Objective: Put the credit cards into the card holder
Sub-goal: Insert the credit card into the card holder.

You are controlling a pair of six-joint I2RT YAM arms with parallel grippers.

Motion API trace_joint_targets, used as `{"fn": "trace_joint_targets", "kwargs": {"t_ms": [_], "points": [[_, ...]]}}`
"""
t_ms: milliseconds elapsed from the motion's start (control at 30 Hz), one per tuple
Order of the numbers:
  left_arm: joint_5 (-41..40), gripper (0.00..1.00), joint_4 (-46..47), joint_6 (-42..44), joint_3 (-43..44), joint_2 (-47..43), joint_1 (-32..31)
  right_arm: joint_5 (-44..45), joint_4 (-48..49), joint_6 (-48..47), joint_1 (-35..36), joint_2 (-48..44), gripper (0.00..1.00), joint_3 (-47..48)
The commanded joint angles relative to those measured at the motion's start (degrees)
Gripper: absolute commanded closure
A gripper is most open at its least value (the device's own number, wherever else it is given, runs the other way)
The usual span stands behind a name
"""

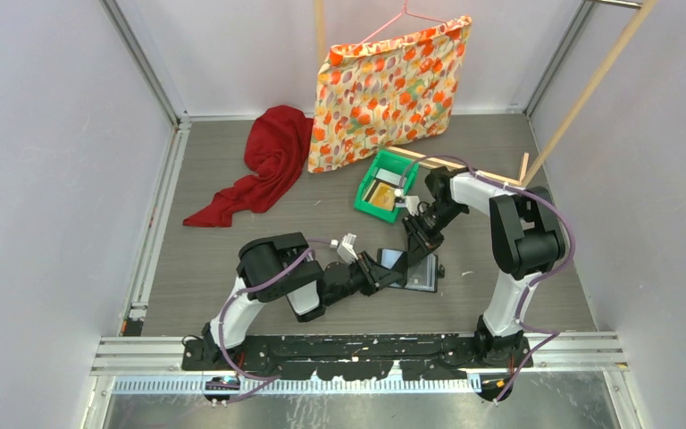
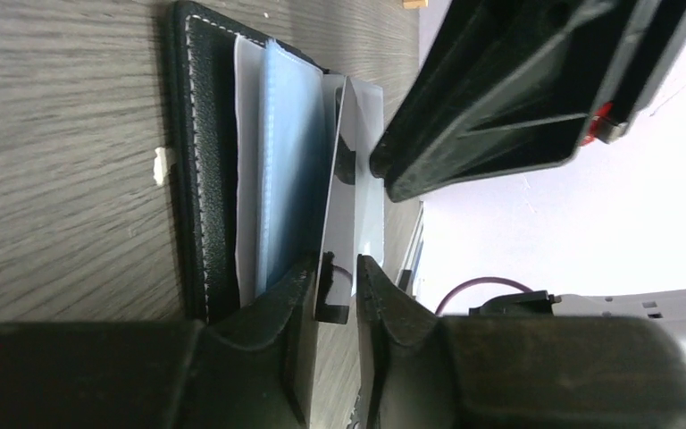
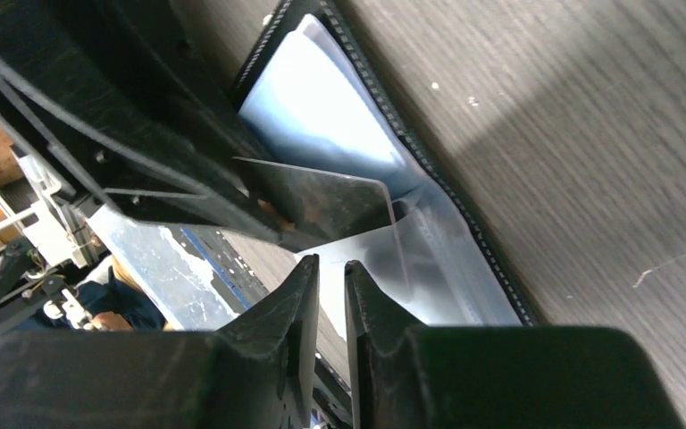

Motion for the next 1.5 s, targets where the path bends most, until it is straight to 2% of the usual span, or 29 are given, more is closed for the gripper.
{"fn": "trace_joint_targets", "kwargs": {"t_ms": [0,200,333,567,767,1467], "points": [[-1.58,0.73,-0.04,1.6,-0.45,-0.12,-0.24,3.51,1.55,2.22,-0.47,1.26,0.8,1.27],[1.22,0.57,-2.21,4.36,-0.74,-2.14,0.66,5.68,1.64,2.42,-0.75,2.01,0.83,1.17],[4.62,0.53,-5.17,6.96,-0.87,-4.48,2.26,5.86,1.53,2.12,-0.76,2.02,0.83,1.09],[12.58,0.51,-16.16,13.49,0.33,-10.42,5.64,5.52,1.25,1.75,-0.74,2.02,0.83,1.07],[20.95,0.51,-23.31,15.94,4.28,-11.12,8.51,5.43,1.24,1.47,-0.72,2.06,0.83,1.08],[34.88,0.55,-46.63,25.83,17.79,-12.49,14.84,5.08,1.09,1.32,-0.76,2.15,0.83,1.09]]}}
